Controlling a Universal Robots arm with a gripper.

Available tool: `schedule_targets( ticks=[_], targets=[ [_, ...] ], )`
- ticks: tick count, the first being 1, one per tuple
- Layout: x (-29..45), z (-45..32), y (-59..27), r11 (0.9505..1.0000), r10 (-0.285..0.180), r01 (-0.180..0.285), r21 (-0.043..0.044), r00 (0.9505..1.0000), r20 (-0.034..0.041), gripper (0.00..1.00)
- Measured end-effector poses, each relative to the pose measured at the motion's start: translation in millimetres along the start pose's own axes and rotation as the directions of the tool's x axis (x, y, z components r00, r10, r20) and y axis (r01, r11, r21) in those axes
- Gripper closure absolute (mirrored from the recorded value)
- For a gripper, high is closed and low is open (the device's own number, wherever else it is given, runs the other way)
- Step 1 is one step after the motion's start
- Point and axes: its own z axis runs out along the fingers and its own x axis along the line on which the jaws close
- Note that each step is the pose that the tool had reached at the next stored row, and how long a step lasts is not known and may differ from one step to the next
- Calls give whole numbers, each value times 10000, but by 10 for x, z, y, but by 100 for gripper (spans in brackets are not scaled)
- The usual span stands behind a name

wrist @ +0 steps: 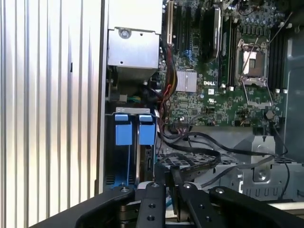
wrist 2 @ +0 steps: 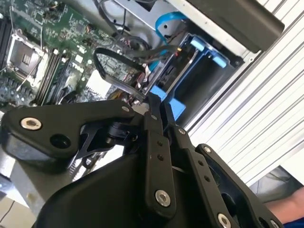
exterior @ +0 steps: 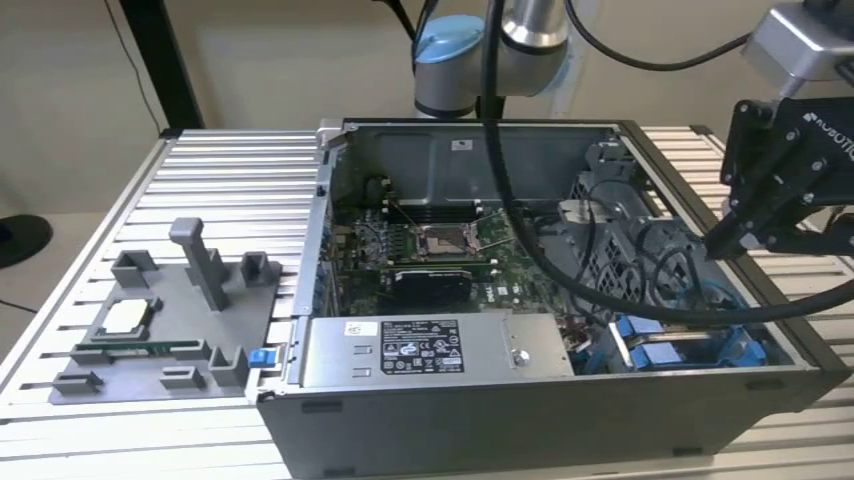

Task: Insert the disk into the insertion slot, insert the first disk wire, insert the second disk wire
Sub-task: 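Insert the second disk wire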

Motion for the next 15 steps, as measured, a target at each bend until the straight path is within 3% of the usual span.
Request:
schedule_targets(
  ticks=[9, 11, 15],
  targets=[
    [-2, 14, 395, 9999, -25, 25, 126, 10000, -2, 100],
    [8, 16, 438, 9998, -37, 37, 171, 10000, -3, 100],
    [34, 39, 443, 9996, -78, 79, 285, 10000, -10, 100]
  ],
)
